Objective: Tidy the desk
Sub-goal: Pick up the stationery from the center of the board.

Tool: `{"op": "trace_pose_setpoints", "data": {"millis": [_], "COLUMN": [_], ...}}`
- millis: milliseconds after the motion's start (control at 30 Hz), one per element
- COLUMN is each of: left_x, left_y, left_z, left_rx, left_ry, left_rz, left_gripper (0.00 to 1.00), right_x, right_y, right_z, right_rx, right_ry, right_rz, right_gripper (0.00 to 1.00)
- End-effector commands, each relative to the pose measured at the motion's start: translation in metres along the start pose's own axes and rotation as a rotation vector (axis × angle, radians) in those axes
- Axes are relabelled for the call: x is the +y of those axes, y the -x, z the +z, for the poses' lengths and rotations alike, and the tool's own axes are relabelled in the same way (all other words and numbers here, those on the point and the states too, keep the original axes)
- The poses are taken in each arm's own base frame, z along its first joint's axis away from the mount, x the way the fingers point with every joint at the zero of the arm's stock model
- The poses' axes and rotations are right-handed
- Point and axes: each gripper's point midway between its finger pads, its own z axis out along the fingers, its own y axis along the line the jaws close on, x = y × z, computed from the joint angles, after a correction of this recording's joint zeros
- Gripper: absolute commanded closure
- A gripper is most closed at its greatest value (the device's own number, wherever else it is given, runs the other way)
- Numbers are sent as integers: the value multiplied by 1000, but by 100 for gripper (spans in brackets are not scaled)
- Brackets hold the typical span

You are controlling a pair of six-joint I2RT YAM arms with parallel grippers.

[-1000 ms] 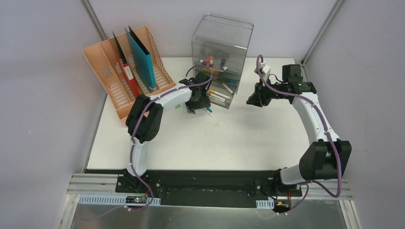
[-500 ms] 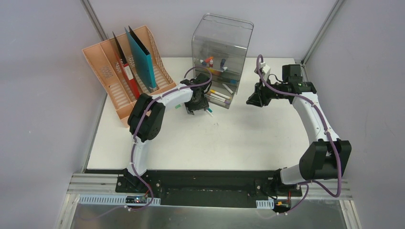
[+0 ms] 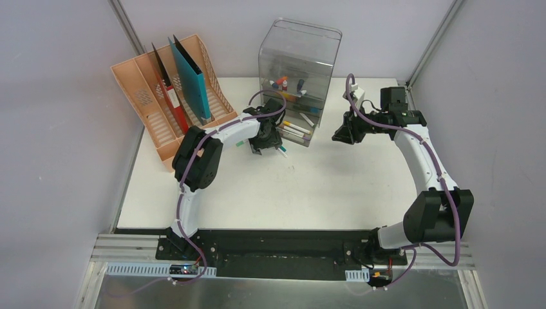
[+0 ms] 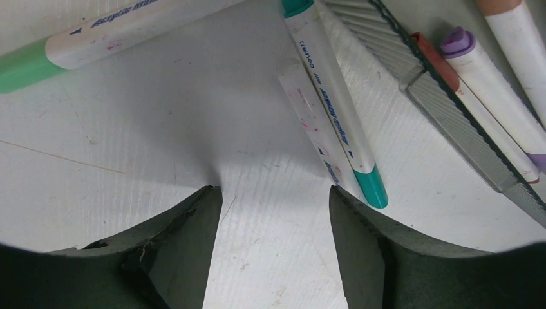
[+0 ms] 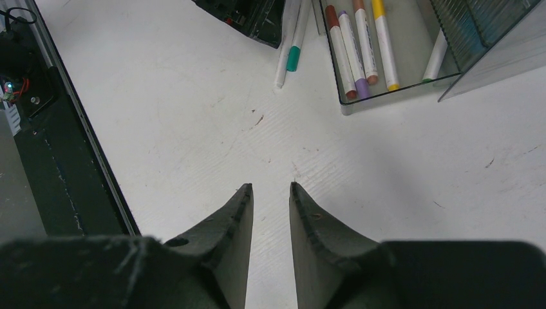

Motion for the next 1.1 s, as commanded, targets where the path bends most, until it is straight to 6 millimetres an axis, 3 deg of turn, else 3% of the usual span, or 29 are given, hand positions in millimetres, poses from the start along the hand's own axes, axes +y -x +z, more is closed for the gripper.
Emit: {"op": "trace_pose_setpoints", "data": {"millis": [0,267,1067], "left_x": [-13,-24,-5], "left_y": [23,23,7], "left_z": [-27,-22,4], "left_rx": [-80,-70,17], "left_ry": [-85,-121,25], "left_rz": [-3,-14,-14], "left_gripper": [37,37,40], "right_x": [3,3,4], "right_y": [9,9,10], "right_z": [0,0,-1], "right_rx": [-36,-37,-39], "right_ry": [23,25,27], "right_rz": [-25,-26,-30], "right_gripper": [71,71,71]}}
